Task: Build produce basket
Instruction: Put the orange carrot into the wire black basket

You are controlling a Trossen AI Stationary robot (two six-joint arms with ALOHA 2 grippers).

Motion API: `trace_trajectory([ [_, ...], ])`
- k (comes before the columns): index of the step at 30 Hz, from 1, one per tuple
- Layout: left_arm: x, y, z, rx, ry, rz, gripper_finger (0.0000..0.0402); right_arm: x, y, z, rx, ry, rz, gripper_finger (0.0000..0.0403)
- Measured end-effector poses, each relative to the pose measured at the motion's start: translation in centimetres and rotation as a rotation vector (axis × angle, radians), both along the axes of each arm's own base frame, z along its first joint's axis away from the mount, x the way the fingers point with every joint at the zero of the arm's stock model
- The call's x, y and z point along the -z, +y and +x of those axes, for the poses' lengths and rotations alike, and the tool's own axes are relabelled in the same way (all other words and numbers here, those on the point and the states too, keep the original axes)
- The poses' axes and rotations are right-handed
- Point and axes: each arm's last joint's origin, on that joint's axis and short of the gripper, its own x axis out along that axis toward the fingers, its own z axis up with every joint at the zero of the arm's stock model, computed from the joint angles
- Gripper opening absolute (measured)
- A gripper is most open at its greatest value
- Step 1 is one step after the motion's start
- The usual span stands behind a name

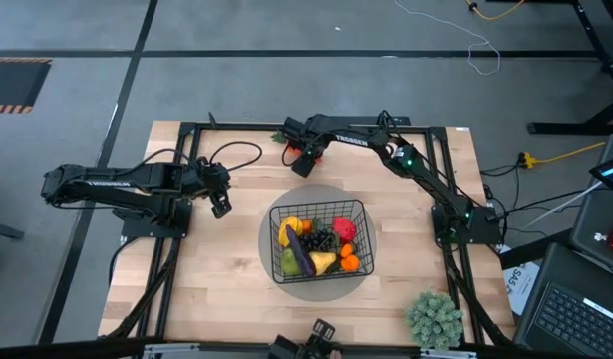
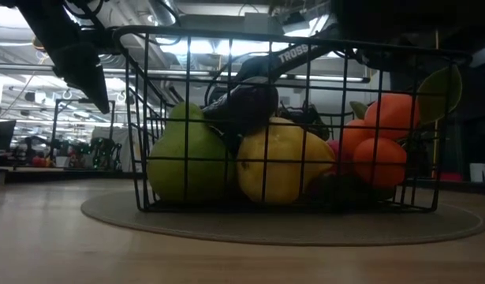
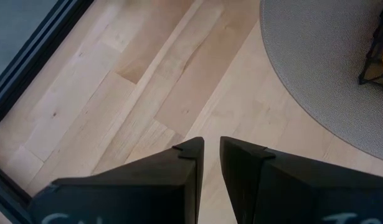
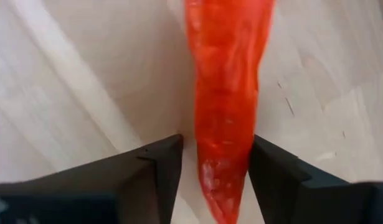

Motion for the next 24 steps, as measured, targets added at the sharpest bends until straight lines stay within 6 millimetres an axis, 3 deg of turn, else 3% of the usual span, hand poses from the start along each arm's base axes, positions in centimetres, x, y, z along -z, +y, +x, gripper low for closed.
trace_trajectory([
  [9, 0.0, 0.0, 0.0, -0.001, 0.000, 0.000, 0.0041, -0.3, -0.2, 0.3, -0.194, 0.018, -0.028, 0.0151],
  [17, 0.0, 0.0, 0.0, 0.000, 0.000, 0.000, 0.0041, -1.8, -0.7, 1.0, -0.166, -0.052, -0.073, 0.0145],
  [20, 0.0, 0.0, 0.0, 0.000, 0.000, 0.000, 0.0041, -1.8, -0.5, 1.0, -0.171, -0.075, -0.036, 0.0117],
  [24, 0.0, 0.0, 0.0, 0.000, 0.000, 0.000, 0.0041, -1.8, -0.2, 1.2, -0.180, -0.106, 0.014, 0.0047],
])
